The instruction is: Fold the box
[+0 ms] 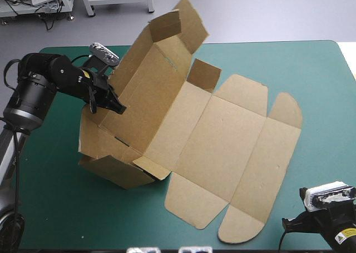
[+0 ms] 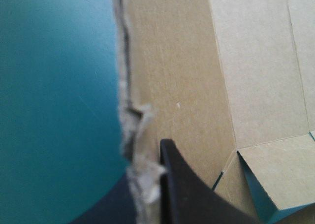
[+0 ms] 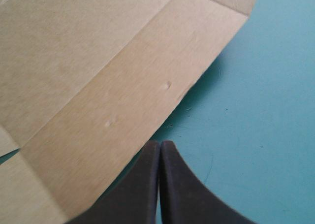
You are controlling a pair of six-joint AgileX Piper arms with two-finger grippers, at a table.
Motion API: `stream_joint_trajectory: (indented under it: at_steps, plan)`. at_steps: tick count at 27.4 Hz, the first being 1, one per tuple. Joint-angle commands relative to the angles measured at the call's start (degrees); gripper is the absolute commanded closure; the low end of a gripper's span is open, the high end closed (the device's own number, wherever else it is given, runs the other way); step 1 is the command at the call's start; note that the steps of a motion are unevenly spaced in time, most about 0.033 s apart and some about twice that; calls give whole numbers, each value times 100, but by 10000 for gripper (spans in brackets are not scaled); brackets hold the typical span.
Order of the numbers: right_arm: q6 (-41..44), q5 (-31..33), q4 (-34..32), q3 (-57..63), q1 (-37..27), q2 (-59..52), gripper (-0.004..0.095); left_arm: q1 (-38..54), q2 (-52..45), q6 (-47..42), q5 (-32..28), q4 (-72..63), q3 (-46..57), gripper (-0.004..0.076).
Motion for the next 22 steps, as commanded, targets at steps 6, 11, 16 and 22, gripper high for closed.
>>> stream_joint_trajectory:
  at_steps: [6,11,16,22]
  plan:
    - [-5,-383,64,-130,21,68,921,-1665,-142,557,-429,1733,-334,734]
    - [-5,-383,64,-130,21,68,921,-2374,6,1043,-726,2071,-334,734]
    - [-5,-383,64,-130,21,68,921,-3076,130,1470,-1323,2582,-334,734]
    - [-5,-394,64,-130,21,68,921,-3556,170,1422,-1937,3578,-334,734]
